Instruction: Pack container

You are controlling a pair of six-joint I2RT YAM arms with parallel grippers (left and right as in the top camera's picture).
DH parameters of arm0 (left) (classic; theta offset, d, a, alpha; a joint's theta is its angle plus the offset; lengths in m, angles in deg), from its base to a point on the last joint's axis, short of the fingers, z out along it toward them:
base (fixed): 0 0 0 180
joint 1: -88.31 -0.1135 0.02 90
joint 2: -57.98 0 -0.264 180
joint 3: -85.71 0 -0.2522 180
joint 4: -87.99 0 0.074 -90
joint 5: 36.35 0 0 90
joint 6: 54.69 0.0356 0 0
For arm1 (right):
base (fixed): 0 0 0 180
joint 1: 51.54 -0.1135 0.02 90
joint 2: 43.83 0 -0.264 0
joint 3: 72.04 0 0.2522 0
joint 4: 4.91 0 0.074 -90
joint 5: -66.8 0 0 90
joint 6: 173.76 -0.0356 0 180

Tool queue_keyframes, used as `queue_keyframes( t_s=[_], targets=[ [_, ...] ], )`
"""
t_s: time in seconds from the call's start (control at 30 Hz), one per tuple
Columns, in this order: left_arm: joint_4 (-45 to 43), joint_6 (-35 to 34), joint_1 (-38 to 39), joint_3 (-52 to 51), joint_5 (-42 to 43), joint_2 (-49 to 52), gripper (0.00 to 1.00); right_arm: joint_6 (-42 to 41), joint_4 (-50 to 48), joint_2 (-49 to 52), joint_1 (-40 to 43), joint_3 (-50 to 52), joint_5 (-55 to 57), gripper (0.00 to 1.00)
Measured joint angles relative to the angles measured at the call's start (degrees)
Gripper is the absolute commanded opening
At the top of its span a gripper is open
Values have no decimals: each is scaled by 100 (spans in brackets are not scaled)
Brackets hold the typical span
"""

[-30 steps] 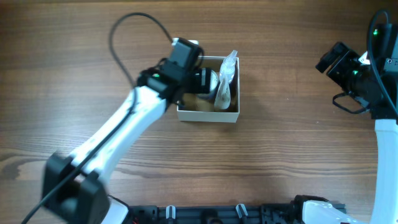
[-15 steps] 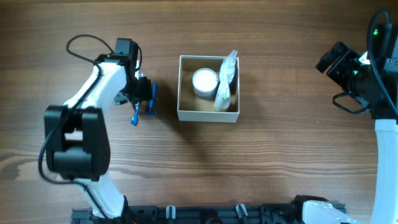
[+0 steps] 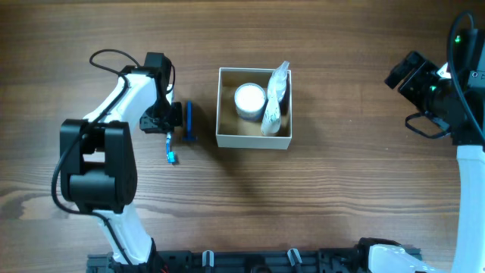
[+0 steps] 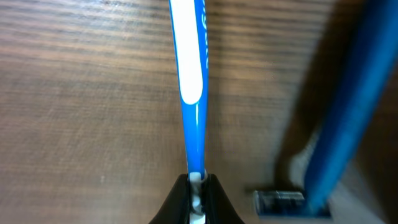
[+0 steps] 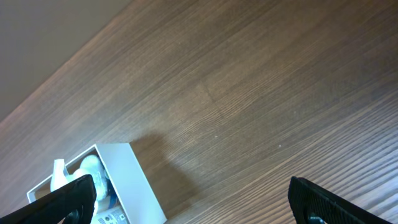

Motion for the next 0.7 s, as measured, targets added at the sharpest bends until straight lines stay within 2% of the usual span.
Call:
queue_keyframes(
  t_s=[0.07, 0.13, 0.23, 0.37, 0.43, 0.5, 0.53, 0.7],
  targets=[
    [232, -52, 24, 116, 153, -328, 4, 0, -2, 0, 0, 0, 0, 100],
    [195, -203, 214, 262, 420, -1172, 4, 0, 0, 0, 0, 0, 0, 100],
    [-337, -448, 992, 446, 664, -2203, 4, 0, 0, 0, 0, 0, 0, 100],
    [-1213, -525, 2022, 470, 496, -2175, 4, 0, 0, 0, 0, 0, 0, 100],
    [-1425, -544, 2157, 470, 319, -1867, 4, 0, 0, 0, 0, 0, 0, 100],
    [-1469, -564, 2159, 470, 101, -1360, 12, 0, 0, 0, 0, 0, 2, 100],
    [-1464, -570, 2155, 468, 24, -1163, 26, 0, 0, 0, 0, 0, 0, 100],
    [-1204, -612, 2127, 448, -166, -1067, 43, 0, 2, 0, 0, 0, 0, 100]
  ],
)
